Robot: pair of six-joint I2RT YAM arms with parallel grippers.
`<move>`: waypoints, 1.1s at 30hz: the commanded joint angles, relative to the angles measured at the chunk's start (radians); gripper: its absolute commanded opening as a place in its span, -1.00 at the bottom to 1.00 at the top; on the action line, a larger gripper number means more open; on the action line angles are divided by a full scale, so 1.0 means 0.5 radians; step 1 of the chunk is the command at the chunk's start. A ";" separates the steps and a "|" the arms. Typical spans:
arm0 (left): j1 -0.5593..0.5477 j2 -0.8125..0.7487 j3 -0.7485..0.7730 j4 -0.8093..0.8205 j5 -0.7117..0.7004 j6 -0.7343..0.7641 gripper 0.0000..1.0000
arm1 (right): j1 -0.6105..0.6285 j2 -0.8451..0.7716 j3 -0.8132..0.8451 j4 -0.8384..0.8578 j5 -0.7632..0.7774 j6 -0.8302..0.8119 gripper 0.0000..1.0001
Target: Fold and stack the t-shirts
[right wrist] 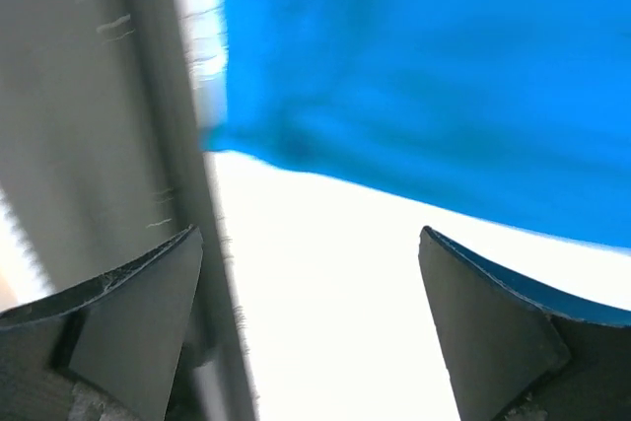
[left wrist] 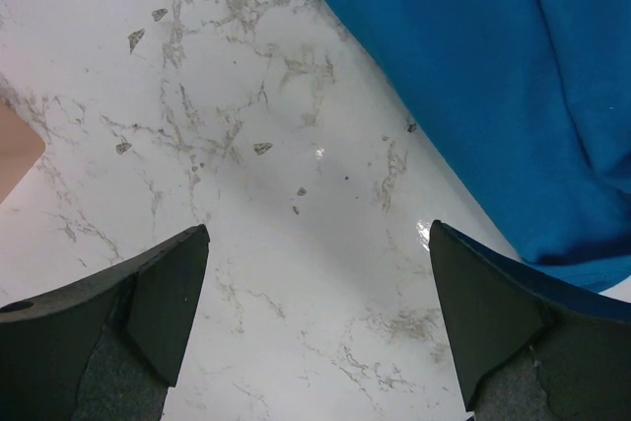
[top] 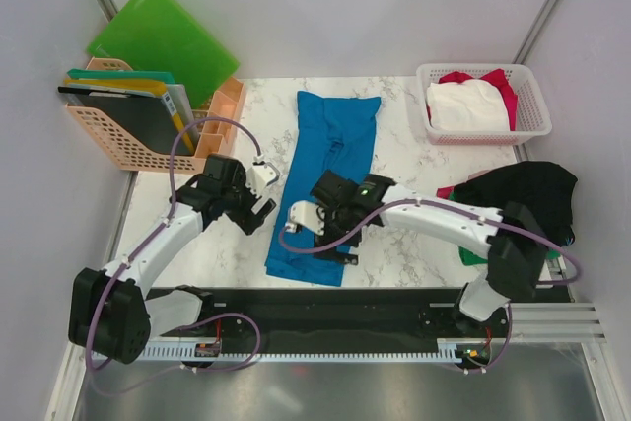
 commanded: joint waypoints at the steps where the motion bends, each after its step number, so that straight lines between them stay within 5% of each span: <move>1: -0.017 -0.040 0.016 0.012 0.200 0.023 1.00 | -0.214 -0.317 -0.110 0.433 0.503 0.079 0.96; 5: -0.182 0.098 0.013 -0.071 0.317 0.084 1.00 | -0.595 -0.412 -0.264 1.000 0.691 0.107 0.96; 11: -0.535 0.334 0.053 0.128 0.204 0.191 1.00 | -1.031 0.099 0.327 0.965 0.468 0.285 0.93; 20: -0.653 0.729 0.191 0.462 0.203 0.311 1.00 | -1.080 0.885 1.168 0.872 0.194 0.460 0.74; 29: -0.824 1.079 0.182 0.689 0.139 0.274 1.00 | -1.114 1.581 1.987 0.790 0.256 0.515 0.56; 33: -0.855 1.077 0.185 0.677 0.108 0.302 1.00 | -1.154 1.763 2.132 0.826 0.268 0.567 0.26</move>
